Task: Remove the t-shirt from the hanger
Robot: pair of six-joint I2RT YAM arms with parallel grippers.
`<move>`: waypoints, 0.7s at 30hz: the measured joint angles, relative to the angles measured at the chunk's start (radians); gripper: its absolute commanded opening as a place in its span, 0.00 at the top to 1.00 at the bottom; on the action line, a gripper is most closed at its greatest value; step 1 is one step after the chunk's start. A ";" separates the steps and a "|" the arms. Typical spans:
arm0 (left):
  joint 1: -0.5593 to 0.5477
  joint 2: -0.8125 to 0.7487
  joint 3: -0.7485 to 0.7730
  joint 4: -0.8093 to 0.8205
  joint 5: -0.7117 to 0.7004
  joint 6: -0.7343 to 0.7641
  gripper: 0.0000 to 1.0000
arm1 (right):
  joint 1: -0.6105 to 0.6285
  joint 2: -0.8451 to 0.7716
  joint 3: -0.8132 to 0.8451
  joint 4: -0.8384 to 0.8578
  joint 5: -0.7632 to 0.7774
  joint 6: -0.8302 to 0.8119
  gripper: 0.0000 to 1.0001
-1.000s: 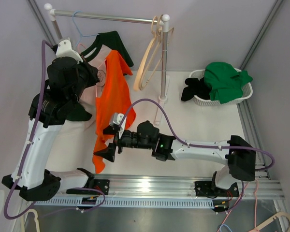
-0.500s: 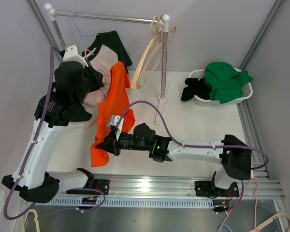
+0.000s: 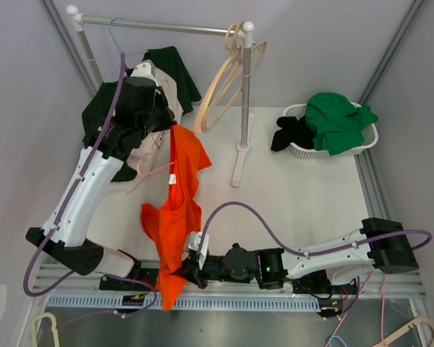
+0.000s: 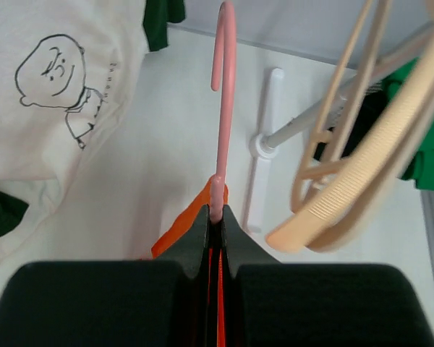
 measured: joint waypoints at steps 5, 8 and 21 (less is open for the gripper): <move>-0.017 -0.110 -0.005 -0.016 0.105 0.010 0.99 | -0.074 -0.016 -0.078 -0.091 0.129 0.024 1.00; -0.037 -0.351 -0.168 -0.013 0.157 0.029 0.99 | -0.116 -0.084 -0.077 -0.177 0.227 0.039 1.00; -0.040 -0.954 -0.340 -0.159 0.112 0.081 0.99 | -0.517 -0.484 -0.006 -0.525 0.501 0.046 1.00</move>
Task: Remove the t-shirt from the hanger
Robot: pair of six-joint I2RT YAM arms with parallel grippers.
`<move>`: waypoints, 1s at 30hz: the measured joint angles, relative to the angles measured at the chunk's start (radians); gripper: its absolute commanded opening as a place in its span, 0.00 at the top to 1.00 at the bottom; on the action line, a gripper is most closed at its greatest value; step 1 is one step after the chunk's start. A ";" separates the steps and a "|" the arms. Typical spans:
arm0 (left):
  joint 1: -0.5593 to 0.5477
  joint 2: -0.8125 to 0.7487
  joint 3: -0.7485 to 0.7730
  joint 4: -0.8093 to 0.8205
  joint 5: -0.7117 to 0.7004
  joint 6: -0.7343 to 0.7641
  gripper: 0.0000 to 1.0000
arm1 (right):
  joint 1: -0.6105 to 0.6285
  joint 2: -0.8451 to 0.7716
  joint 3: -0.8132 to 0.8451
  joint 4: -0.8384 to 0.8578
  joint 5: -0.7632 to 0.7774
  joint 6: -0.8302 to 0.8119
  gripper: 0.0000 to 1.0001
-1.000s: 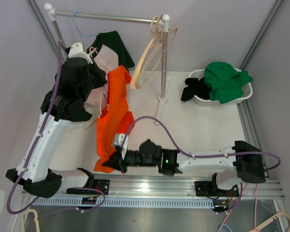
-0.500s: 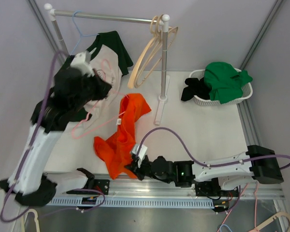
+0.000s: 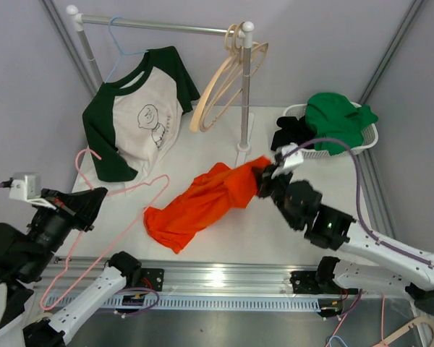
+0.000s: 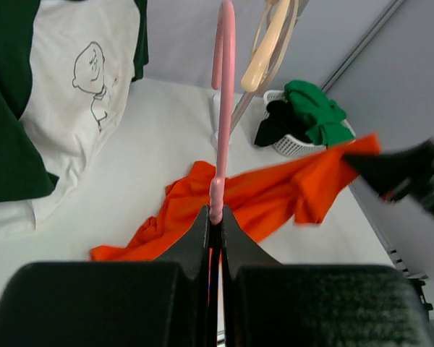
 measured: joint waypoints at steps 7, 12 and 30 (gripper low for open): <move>-0.001 0.032 -0.080 -0.003 -0.004 0.000 0.99 | -0.589 0.218 0.416 -0.044 -0.259 -0.093 1.00; -0.001 0.030 -0.121 0.016 -0.015 0.000 0.99 | -0.982 0.518 0.830 -0.035 -0.561 -0.042 1.00; -0.001 0.193 -0.153 0.143 -0.006 0.019 0.99 | -1.213 0.885 1.263 0.085 -0.443 0.233 1.00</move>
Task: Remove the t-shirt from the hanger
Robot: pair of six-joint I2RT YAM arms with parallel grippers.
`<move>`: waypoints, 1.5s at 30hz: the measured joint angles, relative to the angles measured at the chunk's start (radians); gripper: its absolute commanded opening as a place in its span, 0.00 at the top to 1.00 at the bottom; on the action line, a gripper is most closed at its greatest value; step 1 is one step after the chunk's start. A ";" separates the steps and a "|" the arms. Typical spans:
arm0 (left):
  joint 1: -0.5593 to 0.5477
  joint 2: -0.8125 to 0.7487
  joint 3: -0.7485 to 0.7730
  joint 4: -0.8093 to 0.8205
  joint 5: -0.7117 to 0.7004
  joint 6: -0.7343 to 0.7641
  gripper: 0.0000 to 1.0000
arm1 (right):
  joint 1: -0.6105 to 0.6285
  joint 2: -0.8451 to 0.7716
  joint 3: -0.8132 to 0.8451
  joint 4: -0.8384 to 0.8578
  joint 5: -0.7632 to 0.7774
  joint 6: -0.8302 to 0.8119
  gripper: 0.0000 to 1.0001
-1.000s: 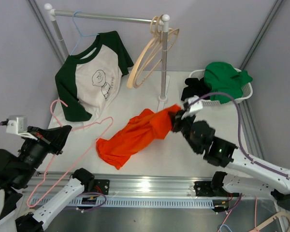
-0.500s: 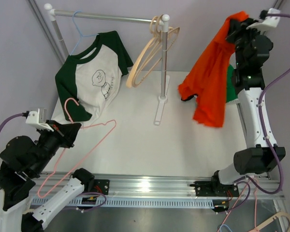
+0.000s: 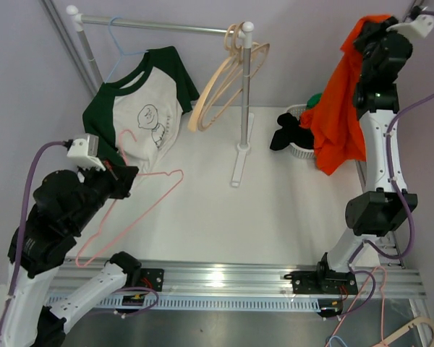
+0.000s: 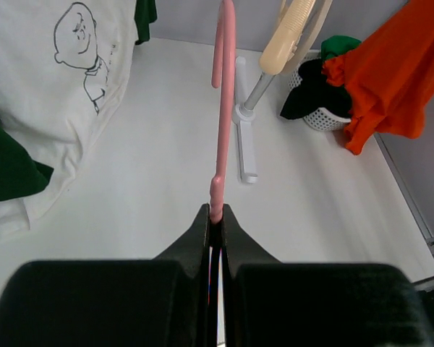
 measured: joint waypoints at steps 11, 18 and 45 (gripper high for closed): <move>0.169 0.208 0.024 0.102 0.194 -0.011 0.99 | 0.008 0.174 -0.629 -0.398 -0.105 0.033 1.00; 0.281 0.449 0.256 0.144 0.292 -0.010 0.99 | -0.040 0.179 -0.679 -0.367 -0.151 0.038 1.00; 0.347 0.868 0.735 0.138 0.232 0.070 0.99 | -0.042 -0.032 -0.482 -0.515 0.042 0.016 0.01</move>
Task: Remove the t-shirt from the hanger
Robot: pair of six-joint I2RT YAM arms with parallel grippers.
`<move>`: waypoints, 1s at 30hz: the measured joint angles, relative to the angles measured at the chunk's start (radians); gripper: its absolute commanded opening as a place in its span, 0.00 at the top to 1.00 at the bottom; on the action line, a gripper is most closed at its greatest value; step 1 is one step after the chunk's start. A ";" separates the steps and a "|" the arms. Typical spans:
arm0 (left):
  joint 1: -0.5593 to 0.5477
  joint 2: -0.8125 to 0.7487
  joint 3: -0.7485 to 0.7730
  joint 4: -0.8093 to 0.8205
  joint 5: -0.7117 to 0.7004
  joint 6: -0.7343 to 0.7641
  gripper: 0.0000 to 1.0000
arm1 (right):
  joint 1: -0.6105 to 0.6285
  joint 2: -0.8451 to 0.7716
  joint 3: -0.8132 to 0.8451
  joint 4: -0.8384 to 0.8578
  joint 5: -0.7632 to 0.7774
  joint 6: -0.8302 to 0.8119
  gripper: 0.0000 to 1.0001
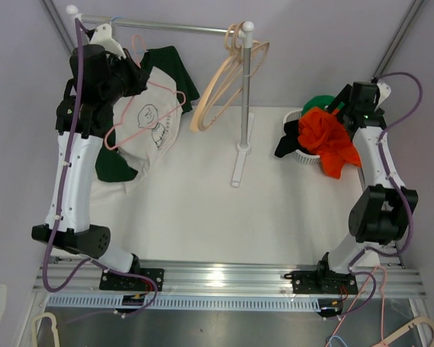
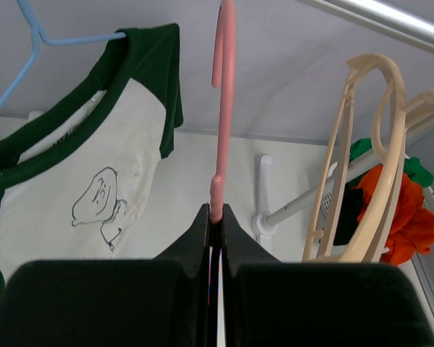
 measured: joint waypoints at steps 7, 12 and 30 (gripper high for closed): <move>0.005 0.035 -0.006 0.114 0.007 0.051 0.99 | 0.036 -0.345 -0.046 0.045 0.044 -0.012 0.01; 0.006 0.082 -0.004 0.229 0.086 0.061 0.99 | 0.074 -0.553 -0.124 0.087 0.044 -0.026 0.01; -0.082 0.308 0.213 0.382 0.248 0.061 0.99 | 0.095 -0.669 -0.307 0.103 -0.009 -0.072 0.01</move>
